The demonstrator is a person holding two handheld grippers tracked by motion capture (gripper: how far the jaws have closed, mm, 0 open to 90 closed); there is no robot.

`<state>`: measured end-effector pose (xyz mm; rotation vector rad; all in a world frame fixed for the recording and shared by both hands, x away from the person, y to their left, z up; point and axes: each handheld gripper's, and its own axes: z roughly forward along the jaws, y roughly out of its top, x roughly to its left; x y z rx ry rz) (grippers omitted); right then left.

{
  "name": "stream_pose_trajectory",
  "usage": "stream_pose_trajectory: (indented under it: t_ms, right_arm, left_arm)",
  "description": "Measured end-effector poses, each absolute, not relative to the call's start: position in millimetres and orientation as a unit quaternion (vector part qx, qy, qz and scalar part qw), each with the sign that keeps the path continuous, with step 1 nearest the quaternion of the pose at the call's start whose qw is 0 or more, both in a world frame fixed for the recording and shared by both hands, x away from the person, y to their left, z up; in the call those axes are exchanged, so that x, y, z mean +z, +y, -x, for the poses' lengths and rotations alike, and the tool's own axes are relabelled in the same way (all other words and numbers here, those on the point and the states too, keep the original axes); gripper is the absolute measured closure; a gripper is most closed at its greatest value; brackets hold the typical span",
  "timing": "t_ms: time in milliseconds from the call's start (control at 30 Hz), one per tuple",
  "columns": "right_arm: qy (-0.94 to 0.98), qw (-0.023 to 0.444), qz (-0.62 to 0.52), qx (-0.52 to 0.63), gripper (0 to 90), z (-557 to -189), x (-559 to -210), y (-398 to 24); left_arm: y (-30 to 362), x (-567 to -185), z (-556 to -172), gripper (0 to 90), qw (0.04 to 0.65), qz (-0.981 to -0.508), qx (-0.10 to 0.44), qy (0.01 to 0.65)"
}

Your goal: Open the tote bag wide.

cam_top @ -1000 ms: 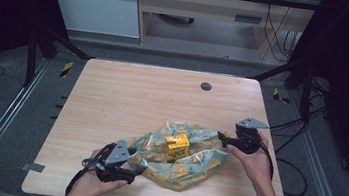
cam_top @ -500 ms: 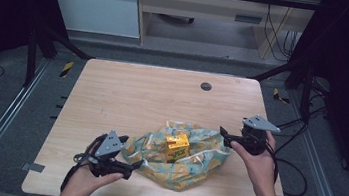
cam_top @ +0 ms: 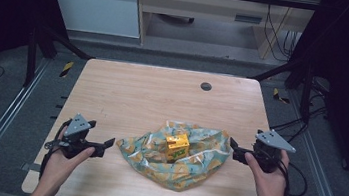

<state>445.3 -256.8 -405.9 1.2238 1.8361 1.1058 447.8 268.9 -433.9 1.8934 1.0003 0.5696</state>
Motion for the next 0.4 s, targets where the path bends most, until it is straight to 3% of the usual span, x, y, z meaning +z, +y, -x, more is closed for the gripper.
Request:
stream_pose_trajectory:
  t_ms: [167, 400]
  right_arm:
    - [0.698, 0.321, -0.486, 0.417, 5.0, -438.9, -418.1, -262.8]
    - [0.698, 0.303, -0.522, 0.385, 9.1, -438.4, -461.9, -270.6]
  left_arm:
    - [286.7, -441.9, -451.7, 5.2, 0.428, -0.761, 0.243, 0.422]
    - [298.8, -460.9, -455.4, 5.2, 0.402, -0.754, 0.255, 0.453]
